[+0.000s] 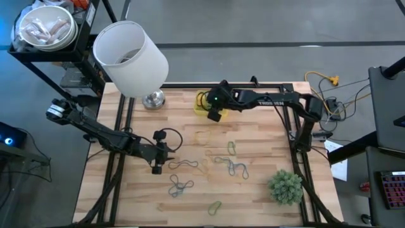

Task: Pick and place rubber bands into bin
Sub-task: Put the black rubber band into the yellow bin

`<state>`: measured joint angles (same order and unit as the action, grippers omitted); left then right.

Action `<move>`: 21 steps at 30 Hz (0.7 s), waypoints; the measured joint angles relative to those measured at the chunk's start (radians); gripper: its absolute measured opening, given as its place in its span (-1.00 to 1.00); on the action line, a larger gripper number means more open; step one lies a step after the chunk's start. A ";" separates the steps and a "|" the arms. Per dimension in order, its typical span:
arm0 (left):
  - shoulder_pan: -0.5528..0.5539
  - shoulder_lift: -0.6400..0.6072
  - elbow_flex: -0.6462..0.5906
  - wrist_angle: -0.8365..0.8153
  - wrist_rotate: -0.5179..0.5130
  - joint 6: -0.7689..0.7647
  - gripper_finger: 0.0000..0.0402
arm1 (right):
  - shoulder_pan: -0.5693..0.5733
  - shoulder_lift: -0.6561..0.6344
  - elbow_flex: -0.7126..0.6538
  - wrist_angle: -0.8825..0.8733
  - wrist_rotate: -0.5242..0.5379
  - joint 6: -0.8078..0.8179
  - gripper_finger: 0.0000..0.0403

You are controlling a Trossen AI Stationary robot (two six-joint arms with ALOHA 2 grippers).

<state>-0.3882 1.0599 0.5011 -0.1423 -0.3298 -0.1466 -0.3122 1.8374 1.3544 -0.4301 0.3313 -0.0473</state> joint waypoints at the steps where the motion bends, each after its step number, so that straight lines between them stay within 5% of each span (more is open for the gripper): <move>1: 0.000 0.000 0.000 0.001 0.000 0.003 -0.46 | -0.003 0.006 0.000 0.000 0.000 0.012 -0.96; 21: 0.000 0.000 -0.001 0.001 0.000 0.003 -0.46 | -0.065 0.029 -0.040 0.000 -0.150 0.172 -0.96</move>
<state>-0.3882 1.0599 0.5003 -0.1417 -0.3298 -0.1440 -0.3777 1.8664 1.3147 -0.4305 0.1816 0.1250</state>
